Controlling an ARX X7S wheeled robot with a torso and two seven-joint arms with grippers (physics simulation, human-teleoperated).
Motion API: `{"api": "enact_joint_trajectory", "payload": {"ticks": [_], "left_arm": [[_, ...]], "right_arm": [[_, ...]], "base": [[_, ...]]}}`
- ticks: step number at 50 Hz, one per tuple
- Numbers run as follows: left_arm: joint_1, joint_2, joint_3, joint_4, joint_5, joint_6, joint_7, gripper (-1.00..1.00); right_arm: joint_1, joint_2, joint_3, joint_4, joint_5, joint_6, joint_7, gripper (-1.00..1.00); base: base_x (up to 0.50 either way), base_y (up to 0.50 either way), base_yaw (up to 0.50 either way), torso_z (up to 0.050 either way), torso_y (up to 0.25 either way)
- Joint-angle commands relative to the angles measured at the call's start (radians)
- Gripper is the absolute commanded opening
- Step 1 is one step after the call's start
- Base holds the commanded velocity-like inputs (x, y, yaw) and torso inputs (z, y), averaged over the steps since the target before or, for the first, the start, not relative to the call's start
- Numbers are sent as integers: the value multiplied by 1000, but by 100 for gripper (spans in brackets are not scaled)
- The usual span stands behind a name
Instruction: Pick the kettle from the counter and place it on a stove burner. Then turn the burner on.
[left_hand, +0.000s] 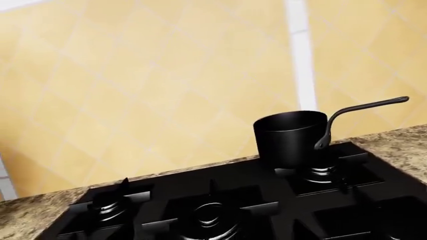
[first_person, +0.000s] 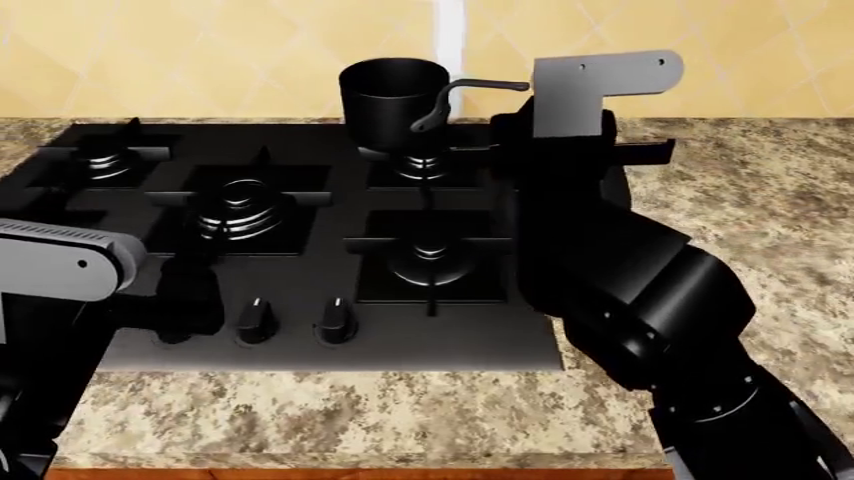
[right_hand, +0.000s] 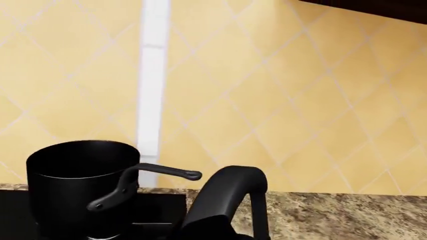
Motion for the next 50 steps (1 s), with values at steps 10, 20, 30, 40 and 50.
{"api": "enact_joint_trajectory", "payload": {"ticks": [10, 20, 30, 40, 50], "left_arm": [[10, -7, 0, 0, 0, 10, -2, 100], [14, -10, -2, 1, -4, 15, -4, 100], [20, -10, 4, -4, 9, 24, 4, 100], [36, -10, 4, -9, 25, 37, 15, 100], [36, -12, 9, -13, 27, 40, 15, 100]], "right_arm": [[21, 5, 0, -31, -43, 3, -17, -100], [26, 3, -1, -34, -40, -1, -21, -100], [20, -6, -8, -27, -44, -32, -37, -100], [23, -49, -14, 117, -65, -122, -101, -100], [47, -82, -23, 250, -99, -182, -130, -100]], "base": [[0, 367, 0, 0, 3], [0, 309, 0, 1, 2], [0, 87, 0, 1, 2], [0, 0, 0, 1, 2], [0, 0, 0, 0, 3]]}}
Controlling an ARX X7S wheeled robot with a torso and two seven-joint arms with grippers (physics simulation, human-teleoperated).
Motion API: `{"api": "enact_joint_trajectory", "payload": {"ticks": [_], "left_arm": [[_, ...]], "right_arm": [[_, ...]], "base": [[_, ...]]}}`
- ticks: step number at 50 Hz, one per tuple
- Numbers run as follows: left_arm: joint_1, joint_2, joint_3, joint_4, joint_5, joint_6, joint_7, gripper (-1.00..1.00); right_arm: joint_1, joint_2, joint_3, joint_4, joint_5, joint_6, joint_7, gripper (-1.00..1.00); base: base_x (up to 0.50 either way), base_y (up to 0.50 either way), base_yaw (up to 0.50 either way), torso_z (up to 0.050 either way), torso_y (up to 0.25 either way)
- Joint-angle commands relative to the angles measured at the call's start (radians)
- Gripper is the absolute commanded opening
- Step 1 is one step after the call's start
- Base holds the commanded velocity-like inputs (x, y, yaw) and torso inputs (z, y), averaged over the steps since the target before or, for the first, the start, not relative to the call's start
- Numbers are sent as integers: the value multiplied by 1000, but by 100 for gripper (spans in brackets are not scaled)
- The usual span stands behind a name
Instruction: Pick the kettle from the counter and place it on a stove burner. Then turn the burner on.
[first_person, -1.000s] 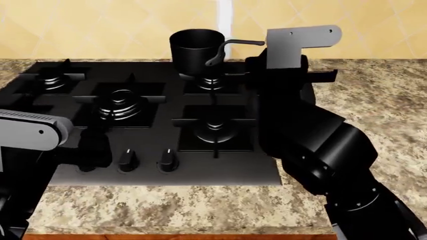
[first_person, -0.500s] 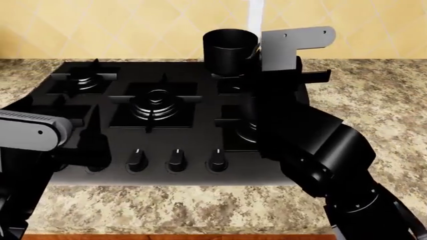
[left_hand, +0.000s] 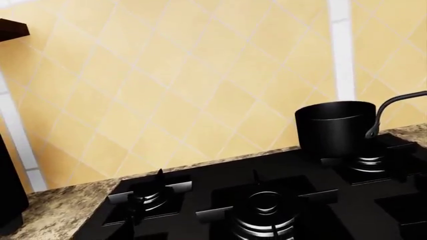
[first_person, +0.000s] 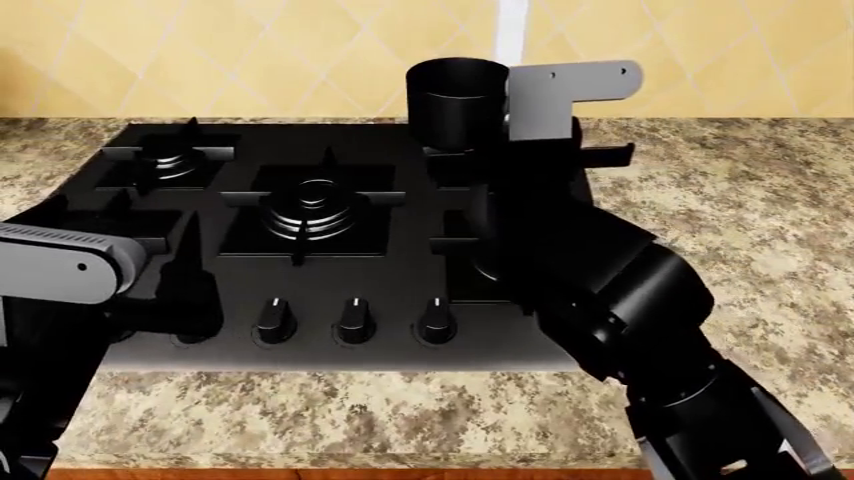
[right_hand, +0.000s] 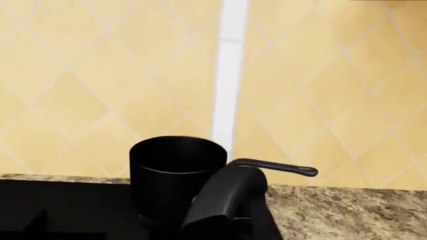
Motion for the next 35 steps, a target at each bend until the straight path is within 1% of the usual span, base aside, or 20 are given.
{"api": "enact_joint_trajectory", "payload": {"ticks": [1, 6, 10, 18, 35], "left_arm": [[11, -1, 2, -6, 11, 10, 7, 100], [24, -7, -13, -1, 2, 16, 4, 100], [44, -4, -15, -5, 23, 29, 16, 100], [60, -2, -12, -13, 42, 40, 28, 100], [46, 6, 18, -23, 56, 41, 28, 100]], "right_arm": [[39, -32, 14, 119, -91, -68, -33, -100], [42, -38, 15, 150, -93, -77, -33, -100], [37, -38, 8, 163, -98, -74, -29, -100], [50, -71, 2, 312, -128, -153, -67, -100], [14, -79, -29, 381, -145, -183, -78, -100]], "base": [[0, 0, 0, 0, 0], [0, 0, 0, 2, 2], [0, 0, 0, 0, 3], [0, 0, 0, 1, 1], [1, 0, -1, 0, 1]]}}
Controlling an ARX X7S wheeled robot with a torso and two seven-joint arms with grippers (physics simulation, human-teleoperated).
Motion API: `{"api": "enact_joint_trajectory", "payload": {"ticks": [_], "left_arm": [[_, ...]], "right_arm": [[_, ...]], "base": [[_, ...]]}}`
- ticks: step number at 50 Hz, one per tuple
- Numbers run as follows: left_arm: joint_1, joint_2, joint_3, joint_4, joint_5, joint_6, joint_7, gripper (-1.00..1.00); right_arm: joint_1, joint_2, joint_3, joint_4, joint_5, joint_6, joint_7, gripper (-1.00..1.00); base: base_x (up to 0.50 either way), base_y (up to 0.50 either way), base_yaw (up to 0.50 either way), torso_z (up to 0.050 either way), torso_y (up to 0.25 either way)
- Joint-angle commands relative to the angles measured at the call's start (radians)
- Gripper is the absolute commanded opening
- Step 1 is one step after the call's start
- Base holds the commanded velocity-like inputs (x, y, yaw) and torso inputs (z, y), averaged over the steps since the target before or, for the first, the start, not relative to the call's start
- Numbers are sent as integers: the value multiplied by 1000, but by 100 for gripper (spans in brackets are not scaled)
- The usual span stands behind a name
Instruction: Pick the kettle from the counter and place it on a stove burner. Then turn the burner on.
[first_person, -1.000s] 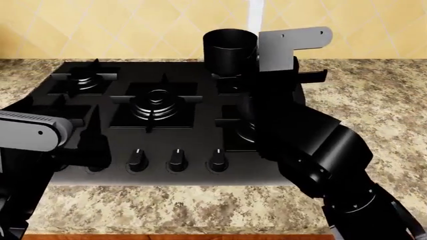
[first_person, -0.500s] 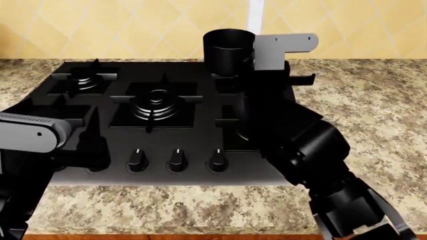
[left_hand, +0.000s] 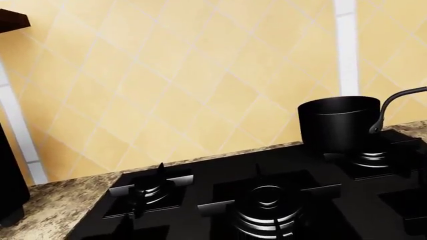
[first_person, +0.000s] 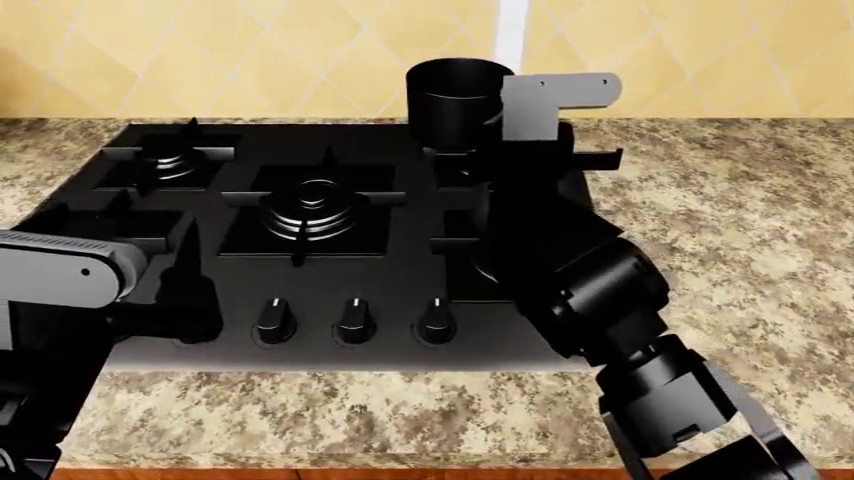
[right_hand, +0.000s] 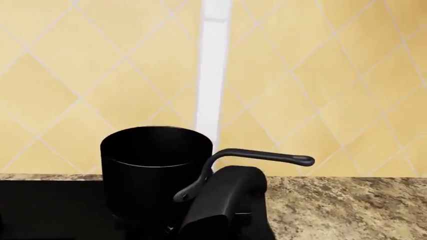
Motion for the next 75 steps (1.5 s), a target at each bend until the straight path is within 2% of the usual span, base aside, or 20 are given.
{"api": "enact_joint_trajectory", "payload": {"ticks": [1, 19, 20, 42, 55, 63, 75], "left_arm": [[1, 2, 10, -6, 8, 5, 2, 100], [8, 1, 15, -7, 15, 16, 7, 100], [8, 0, 15, -6, 14, 15, 6, 100], [16, 3, 21, -10, 24, 32, 13, 100], [5, 4, 30, -11, 21, 34, 10, 100], [25, 1, 19, -9, 25, 44, 11, 100], [3, -3, 25, -2, 4, 33, -8, 100]], "right_arm": [[-20, 1, -13, 77, -31, -14, -4, -100], [-30, 24, -13, 21, -8, 32, 23, -100], [-31, 24, -10, 15, -3, 34, 25, 100], [-25, 50, 5, -52, 18, 65, 65, 100], [-6, 107, 39, -367, 129, 223, 140, 100], [-34, 136, 92, -480, 211, 289, 201, 100], [-83, 254, 220, -806, 457, 468, 343, 100]], "base": [[10, 0, -3, 0, 0], [1, 0, -1, 0, 0], [0, 0, 0, 0, 0], [0, 0, 0, 0, 0], [0, 0, 0, 0, 0], [0, 0, 0, 0, 0], [0, 0, 0, 0, 0]]}}
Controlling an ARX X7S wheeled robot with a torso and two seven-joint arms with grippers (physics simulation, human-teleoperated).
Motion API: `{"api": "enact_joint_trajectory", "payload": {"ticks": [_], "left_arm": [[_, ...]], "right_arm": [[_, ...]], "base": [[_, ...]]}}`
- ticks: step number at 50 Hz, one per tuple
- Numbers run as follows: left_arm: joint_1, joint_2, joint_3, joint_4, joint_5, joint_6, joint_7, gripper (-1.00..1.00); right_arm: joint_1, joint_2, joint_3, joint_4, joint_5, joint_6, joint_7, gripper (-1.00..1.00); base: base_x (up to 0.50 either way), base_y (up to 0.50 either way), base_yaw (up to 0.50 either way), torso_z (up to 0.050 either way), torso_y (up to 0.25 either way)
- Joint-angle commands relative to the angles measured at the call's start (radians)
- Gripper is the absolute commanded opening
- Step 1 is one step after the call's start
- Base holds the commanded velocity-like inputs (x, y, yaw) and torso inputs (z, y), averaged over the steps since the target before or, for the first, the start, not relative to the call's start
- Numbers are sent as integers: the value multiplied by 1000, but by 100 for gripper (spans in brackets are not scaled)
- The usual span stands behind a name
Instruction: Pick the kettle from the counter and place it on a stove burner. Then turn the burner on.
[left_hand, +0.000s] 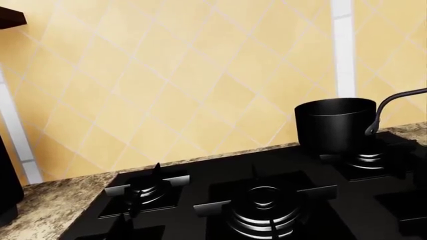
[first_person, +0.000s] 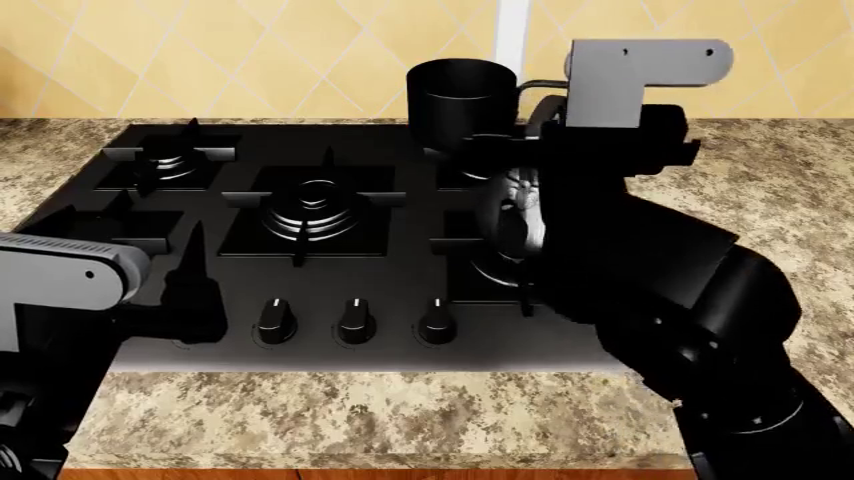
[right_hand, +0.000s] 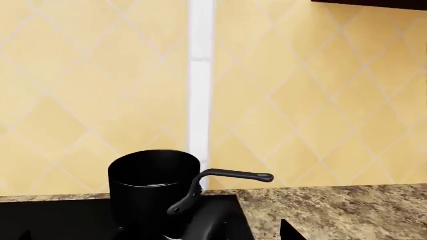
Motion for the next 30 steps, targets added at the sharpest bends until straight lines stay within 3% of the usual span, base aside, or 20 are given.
{"api": "enact_joint_trajectory", "payload": {"ticks": [1, 5, 17, 30], "left_arm": [[-10, -4, 2, 5, -13, -4, -12, 100], [-27, -4, 7, 5, -24, -12, -21, 100], [-22, -12, -4, 14, -40, -9, -32, 100], [-25, -9, 10, 10, -30, -4, -28, 100]], "right_arm": [[-48, 89, 114, -263, 225, 144, 113, 100], [-74, 112, 190, -336, 395, 190, 187, 100], [-168, 210, 238, -519, 732, 231, 299, 100], [-358, 282, 279, -640, 828, 183, 291, 100]], "base": [[0, 0, 0, 0, 0], [0, 0, 0, 0, 0], [0, 0, 0, 0, 0], [0, 0, 0, 0, 0]]}}
